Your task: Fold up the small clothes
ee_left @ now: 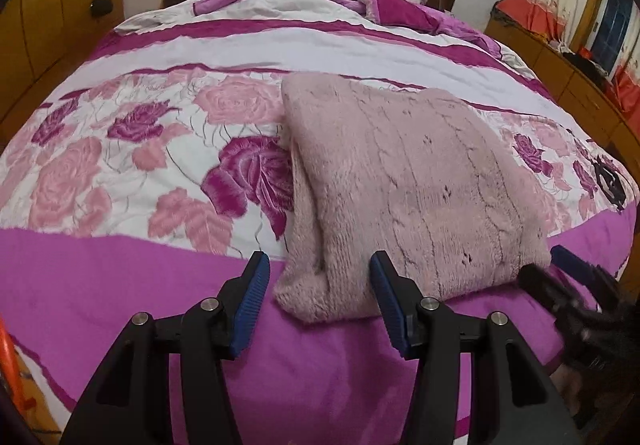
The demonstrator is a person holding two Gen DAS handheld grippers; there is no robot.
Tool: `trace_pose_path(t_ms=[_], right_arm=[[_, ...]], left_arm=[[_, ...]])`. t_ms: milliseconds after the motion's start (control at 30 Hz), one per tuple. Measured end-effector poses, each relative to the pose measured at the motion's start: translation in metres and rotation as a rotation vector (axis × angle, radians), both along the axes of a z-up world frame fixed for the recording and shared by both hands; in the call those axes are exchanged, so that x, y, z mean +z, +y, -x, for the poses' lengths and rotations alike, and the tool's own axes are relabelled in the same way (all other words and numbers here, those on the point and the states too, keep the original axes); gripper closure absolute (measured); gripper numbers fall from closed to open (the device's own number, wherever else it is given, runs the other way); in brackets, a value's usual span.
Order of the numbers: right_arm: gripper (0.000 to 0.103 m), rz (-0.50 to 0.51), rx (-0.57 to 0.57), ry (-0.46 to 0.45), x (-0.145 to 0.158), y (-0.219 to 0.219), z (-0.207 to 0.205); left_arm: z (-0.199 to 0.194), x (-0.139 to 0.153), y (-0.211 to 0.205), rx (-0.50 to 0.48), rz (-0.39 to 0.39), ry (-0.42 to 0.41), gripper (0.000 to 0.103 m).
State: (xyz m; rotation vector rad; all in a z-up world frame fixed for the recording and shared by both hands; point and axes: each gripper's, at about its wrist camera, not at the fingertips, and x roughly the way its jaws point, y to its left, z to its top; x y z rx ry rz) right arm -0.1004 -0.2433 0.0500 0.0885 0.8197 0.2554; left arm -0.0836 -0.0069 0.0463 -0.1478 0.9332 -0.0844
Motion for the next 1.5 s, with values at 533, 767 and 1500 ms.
trace_pose_path(t_ms=[533, 767, 1500], right_arm=[[0.006, 0.036, -0.015, -0.069, -0.022, 0.006, 0.016], [0.006, 0.036, -0.019, -0.081, -0.022, 0.006, 0.019], [0.006, 0.03, -0.02, -0.067, -0.025, 0.006, 0.019]], left_arm=[[0.011, -0.023, -0.001, 0.027, -0.006, -0.049, 0.062], [0.014, -0.024, -0.005, 0.024, -0.03, -0.065, 0.061], [0.015, -0.025, -0.008, 0.025, -0.059, -0.075, 0.061]])
